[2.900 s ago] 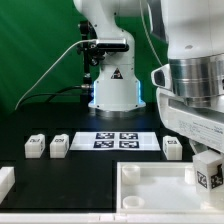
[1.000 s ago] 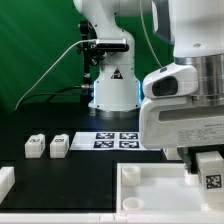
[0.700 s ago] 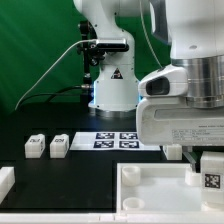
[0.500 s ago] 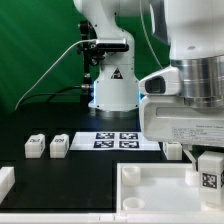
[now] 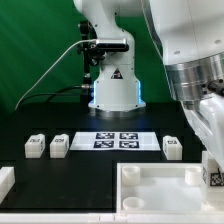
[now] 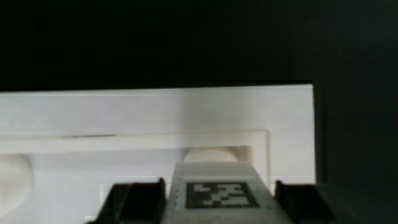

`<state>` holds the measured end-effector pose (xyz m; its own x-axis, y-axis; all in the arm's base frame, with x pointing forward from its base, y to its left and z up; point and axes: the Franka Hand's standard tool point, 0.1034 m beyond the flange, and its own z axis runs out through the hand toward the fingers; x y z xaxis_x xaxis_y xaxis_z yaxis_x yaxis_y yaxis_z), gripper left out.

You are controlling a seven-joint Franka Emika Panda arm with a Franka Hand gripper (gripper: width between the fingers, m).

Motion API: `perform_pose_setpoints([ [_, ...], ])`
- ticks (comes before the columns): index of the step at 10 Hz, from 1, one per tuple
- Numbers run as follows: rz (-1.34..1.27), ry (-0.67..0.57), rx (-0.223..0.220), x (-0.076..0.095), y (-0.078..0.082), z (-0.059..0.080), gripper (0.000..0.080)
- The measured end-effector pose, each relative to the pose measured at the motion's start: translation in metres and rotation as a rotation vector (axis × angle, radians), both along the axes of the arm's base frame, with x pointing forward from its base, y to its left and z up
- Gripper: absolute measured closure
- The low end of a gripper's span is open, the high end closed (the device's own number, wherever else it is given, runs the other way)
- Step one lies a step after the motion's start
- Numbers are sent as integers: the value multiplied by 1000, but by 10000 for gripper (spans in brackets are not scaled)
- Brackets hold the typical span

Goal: Assemble one leg

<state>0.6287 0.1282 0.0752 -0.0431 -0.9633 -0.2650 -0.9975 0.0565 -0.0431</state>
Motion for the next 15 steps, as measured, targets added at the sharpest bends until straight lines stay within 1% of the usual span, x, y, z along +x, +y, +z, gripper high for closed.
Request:
perform_pose_setpoints([
  [2,29,-7,-2,0,1,0,503],
  [3,61,-15,-3,-1,1,0,436],
  [4,132,-31,-11,-1,0,-1,436],
  [5,348,-75,-27,-2,-1,-1,218],
  [6,572,-100,-36,-1,-2,1,169],
  [7,718,-126,-44,0,-1,2,155],
  [10,1019,-204,-58,-1,-4,1,151],
  [11,1128,-220,-74,-1,-6,0,150],
  [12,1305,-222,-123,-2,-11,-2,150],
  [13,1268,-213,-125,-2,-10,-2,150],
  [14,1265,-213,-123,-2,-10,-2,313],
  [15,1261,-213,-123,-2,-10,-2,313],
])
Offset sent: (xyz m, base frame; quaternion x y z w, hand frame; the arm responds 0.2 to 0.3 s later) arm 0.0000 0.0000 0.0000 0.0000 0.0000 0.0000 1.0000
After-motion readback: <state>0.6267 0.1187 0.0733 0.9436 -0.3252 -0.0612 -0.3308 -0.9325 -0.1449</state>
